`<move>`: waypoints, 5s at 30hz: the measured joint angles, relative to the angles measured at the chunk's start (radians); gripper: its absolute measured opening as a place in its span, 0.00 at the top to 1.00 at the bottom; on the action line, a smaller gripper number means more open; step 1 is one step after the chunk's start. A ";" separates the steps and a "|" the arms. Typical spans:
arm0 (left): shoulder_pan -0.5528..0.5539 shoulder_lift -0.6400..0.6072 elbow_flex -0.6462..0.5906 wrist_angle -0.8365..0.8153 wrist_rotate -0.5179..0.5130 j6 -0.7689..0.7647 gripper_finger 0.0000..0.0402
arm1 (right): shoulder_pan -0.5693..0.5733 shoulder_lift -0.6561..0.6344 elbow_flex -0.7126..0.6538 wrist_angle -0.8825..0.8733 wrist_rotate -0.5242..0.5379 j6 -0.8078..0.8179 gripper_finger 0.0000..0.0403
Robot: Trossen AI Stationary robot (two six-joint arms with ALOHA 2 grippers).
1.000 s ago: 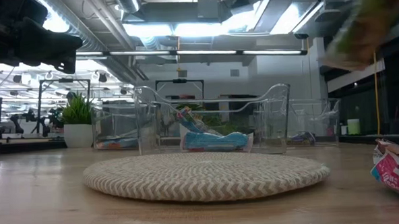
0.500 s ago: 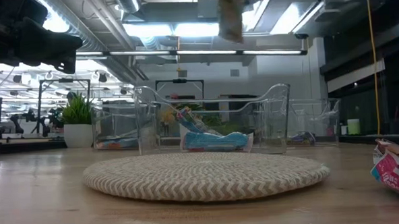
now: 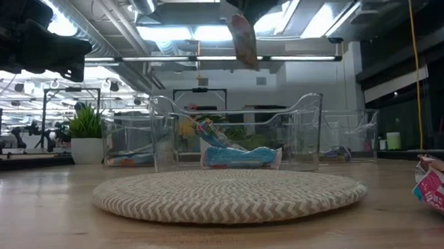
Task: Pick and place Granola Bars by type
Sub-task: Put the red granola bar into the bottom transparent bin
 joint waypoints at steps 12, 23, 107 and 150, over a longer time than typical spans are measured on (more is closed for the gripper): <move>0.000 0.000 0.000 0.000 0.000 0.000 0.97 | -0.163 0.000 -0.153 -0.011 -0.060 0.001 0.85; 0.000 0.000 0.000 0.000 0.000 0.000 0.98 | -0.211 0.000 -0.309 0.136 -0.074 -0.030 0.85; 0.000 0.000 0.000 0.000 0.000 0.000 0.97 | 0.460 -0.229 -0.382 0.194 -0.002 0.393 0.60; 0.000 0.000 0.000 0.000 0.000 0.000 0.97 | 0.579 -0.228 -0.724 0.531 0.005 0.663 0.46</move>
